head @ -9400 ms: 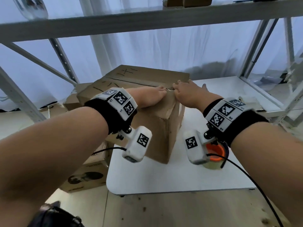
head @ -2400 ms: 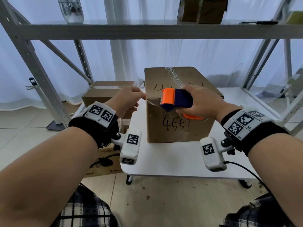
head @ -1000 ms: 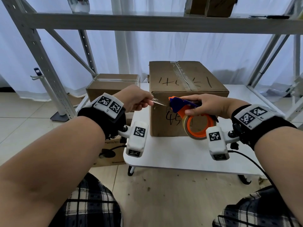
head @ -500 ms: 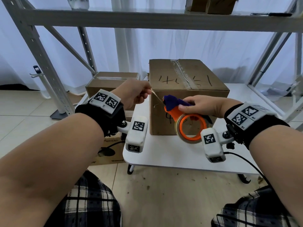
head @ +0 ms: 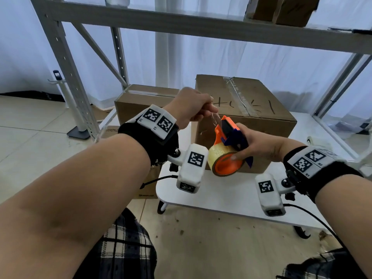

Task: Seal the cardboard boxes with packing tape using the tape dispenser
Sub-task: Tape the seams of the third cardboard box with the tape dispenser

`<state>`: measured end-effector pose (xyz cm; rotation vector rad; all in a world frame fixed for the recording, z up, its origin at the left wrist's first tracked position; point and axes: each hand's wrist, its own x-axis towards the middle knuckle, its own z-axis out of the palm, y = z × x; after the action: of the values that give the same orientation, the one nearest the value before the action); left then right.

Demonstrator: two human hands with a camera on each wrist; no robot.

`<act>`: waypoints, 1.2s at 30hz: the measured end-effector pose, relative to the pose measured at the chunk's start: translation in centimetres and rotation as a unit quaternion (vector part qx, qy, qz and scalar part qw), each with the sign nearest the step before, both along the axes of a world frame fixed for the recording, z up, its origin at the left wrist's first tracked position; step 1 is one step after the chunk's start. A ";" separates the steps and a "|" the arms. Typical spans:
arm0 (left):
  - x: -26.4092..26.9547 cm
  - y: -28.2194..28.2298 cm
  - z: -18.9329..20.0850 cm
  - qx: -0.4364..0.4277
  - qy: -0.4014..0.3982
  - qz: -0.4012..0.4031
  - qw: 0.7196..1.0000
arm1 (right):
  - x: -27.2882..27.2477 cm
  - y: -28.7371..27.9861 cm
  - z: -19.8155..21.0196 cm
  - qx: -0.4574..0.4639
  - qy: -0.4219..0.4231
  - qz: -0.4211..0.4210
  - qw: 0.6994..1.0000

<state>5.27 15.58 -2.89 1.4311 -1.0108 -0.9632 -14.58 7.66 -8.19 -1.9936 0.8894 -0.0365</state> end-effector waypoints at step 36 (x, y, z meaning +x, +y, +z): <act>8.6 2.0 -4.2 0.016 -0.256 0.187 0.948 | -0.5 0.2 8.8 -0.530 0.264 0.045 0.805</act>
<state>13.85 17.56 -7.11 1.8703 -1.0359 -0.3326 -15.09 7.81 0.64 -3.1996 1.2843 0.1078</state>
